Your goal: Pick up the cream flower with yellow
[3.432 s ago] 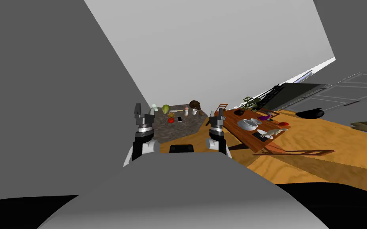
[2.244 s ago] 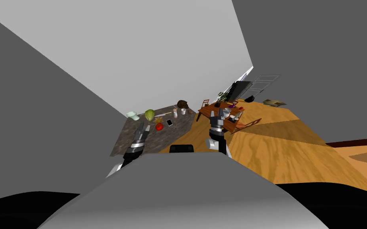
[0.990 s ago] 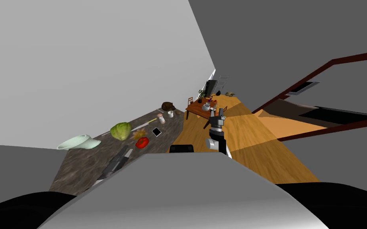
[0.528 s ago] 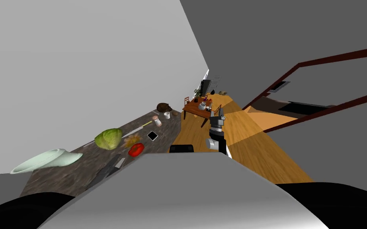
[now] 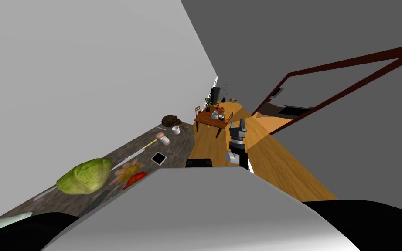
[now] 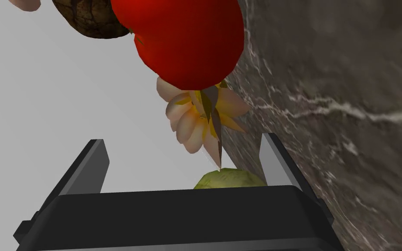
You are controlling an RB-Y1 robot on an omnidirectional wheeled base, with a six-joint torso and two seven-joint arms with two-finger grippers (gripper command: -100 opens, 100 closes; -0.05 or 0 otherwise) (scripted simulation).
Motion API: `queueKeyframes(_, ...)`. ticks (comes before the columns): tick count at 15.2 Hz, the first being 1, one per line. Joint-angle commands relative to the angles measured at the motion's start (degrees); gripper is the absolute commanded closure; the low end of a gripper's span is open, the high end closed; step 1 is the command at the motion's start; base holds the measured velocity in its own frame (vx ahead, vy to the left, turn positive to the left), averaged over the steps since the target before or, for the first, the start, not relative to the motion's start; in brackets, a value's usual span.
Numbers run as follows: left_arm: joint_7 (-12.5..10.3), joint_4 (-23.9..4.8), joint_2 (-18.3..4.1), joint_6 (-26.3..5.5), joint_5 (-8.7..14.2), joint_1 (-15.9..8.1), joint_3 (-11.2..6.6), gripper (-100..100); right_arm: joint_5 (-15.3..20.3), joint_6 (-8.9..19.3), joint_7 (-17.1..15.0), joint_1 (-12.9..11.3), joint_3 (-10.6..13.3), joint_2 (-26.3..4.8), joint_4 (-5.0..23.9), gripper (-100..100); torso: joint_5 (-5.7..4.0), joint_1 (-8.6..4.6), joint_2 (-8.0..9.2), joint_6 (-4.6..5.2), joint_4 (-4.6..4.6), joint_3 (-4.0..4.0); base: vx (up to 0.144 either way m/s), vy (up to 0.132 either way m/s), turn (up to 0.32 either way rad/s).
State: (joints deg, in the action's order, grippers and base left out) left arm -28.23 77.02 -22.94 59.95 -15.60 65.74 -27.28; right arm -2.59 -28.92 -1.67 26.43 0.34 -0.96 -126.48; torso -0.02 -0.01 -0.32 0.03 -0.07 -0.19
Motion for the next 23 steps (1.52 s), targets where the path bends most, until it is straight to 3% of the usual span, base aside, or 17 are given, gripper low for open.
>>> queueKeyframes(1, -0.6, -2.0, -0.1, 1.4, -0.4, 1.1, -0.82, -100, 0.0, 0.0, 0.0, 0.0, 0.0, 0.0, 0.0, 0, 0.0, 0.0, 0.0, 0.0, 0.0, 0.0, 0.048, 0.016, -0.211)
queueKeyframes(3, -1.2, -3.9, -0.4, 2.5, -1.0, 2.2, -1.63, -100, 0.0, 0.0, 0.0, 0.0, 0.0, 0.0, 0.0, 0, -0.01, -0.03, 0.03, 0.0, 0.01, 0.02, 0.048, 0.016, -0.231)
queueKeyframes(7, -3.3, -10.5, -1.0, 5.9, -3.1, 5.4, -3.98, -100, 0.0, 0.0, 0.0, 0.0, 0.0, 0.0, 0.0, 0, 0.0, 0.04, -0.02, 0.02, -0.01, -0.01, 0.067, 0.033, -0.343)
queueKeyframes(10, -4.1, -13.1, -1.0, 7.1, -4.0, 6.5, -4.57, -100, 0.0, 0.0, 0.0, 0.0, 0.0, 0.0, 0.0, 0, 0.01, 0.03, -0.05, -0.02, -0.01, -0.03, 0.061, 0.034, -0.189)
queueKeyframes(14, -4.8, -15.7, -0.8, 8.0, -5.1, 7.3, -4.69, -100, 0.0, 0.0, 0.0, 0.0, 0.0, 0.0, 0.0, 0, 0.0, -0.04, 0.03, -0.03, 0.01, 0.02, 0.04, 0.024, -0.142)
queueKeyframes(16, -5.0, -16.1, -0.6, 8.1, -5.4, 7.3, -4.53, -100, 0.0, 0.0, 0.0, 0.0, 0.0, 0.0, 0.0, 0, -0.01, -0.06, 0.07, -0.04, 0.02, 0.04, 0.022, 0.017, -0.074)
queueKeyframes(17, -5.0, -15.0, -0.7, 7.5, -5.2, 7.4, -4.61, -100, 0.0, 0.0, 0.0, 0.0, 0.0, 0.0, 0.0, 0, -0.01, -0.09, 0.1, -0.05, 0.03, 0.06, 0.01, 0.009, -0.017)
queueKeyframes(18, -7.2, -15.6, -0.3, 7.8, -8.1, 5.4, -7.46, -100, 0.0, 0.0, 0.0, 0.0, 0.0, 0.0, 0.0, 0, -0.01, -0.11, 0.13, -0.05, 0.04, 0.08, -0.02, -0.014, -0.07)
queueKeyframes(19, -7.2, -15.6, -0.3, 7.8, -8.8, 5.4, -7.69, -100, 0.0, 0.0, 0.0, 0.0, 0.0, 0.0, 0.0, 0, -0.02, -0.17, 0.2, -0.02, 0.06, 0.12, -0.046, -0.034, -0.089)
queueKeyframes(20, -9.2, -16.1, 0.1, 7.9, -10.3, 3.4, -9.53, -100, 0.0, 0.0, 0.0, 0.0, 0.0, 0.0, 0.0, 0, -0.04, -0.24, 0.29, -0.03, 0.07, 0.17, -0.071, -0.051, -0.098)
queueKeyframes(21, -9.4, -16.1, 0.1, 7.9, -11.5, 3.4, -10.72, -100, 0.0, 0.0, 0.0, 0.0, 0.0, 0.0, 0.0, 0, -0.05, -0.31, 0.39, -0.02, 0.1, 0.22, -0.071, -0.057, -0.08)
queueKeyframes(22, -9.4, -16.1, 0.1, 7.9, -12.5, 3.4, -10.78, -100, 0.0, 0.0, 0.0, 0.0, 0.0, 0.0, 0.0, 0, -0.07, -0.35, 0.44, -0.04, 0.11, 0.26, -0.048, -0.046, -0.022)
queueKeyframes(23, -11.6, -16.6, 0.5, 8.1, -14.0, 1.4, -12.87, -100, 0.0, 0.0, 0.0, 0.0, 0.0, 0.0, 0.0, 0, -0.07, -0.36, 0.43, -0.06, 0.11, 0.26, -0.049, -0.05, -0.058)
